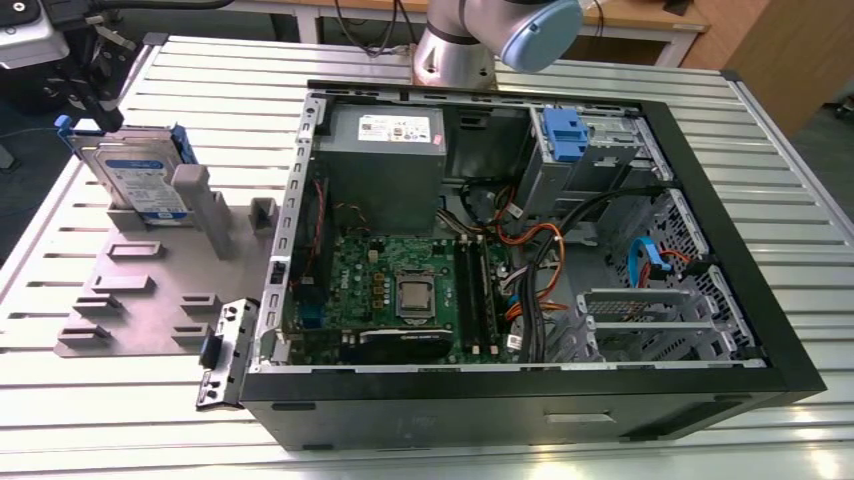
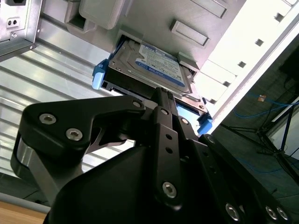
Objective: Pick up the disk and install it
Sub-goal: 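Pick up the disk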
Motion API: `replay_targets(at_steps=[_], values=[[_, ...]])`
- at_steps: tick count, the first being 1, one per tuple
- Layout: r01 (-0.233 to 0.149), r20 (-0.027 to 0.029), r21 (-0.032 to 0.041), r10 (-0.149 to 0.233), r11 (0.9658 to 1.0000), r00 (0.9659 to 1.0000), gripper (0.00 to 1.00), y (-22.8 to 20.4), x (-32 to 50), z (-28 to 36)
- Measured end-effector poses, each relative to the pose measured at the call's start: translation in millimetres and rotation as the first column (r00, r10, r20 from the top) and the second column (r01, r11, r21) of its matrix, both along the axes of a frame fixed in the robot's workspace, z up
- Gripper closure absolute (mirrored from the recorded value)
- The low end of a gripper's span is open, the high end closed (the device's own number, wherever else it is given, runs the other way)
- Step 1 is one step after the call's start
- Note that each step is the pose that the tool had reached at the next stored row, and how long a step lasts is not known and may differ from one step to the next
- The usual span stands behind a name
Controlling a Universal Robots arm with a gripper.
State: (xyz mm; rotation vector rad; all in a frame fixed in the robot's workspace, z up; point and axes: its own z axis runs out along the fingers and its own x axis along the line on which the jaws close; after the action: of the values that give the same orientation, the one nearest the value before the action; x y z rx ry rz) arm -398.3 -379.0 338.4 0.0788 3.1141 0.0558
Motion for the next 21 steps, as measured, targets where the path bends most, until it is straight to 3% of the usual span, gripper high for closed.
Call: replay_targets(at_steps=[4,21], values=[[-0.02,0.0001,0.0,0.02,0.9998,0.9998,0.89,0.0,0.0,0.0],[-0.038,-0.0001,-0.0006,0.038,0.9993,0.9993,0.89,0.0,0.0,0.0]])
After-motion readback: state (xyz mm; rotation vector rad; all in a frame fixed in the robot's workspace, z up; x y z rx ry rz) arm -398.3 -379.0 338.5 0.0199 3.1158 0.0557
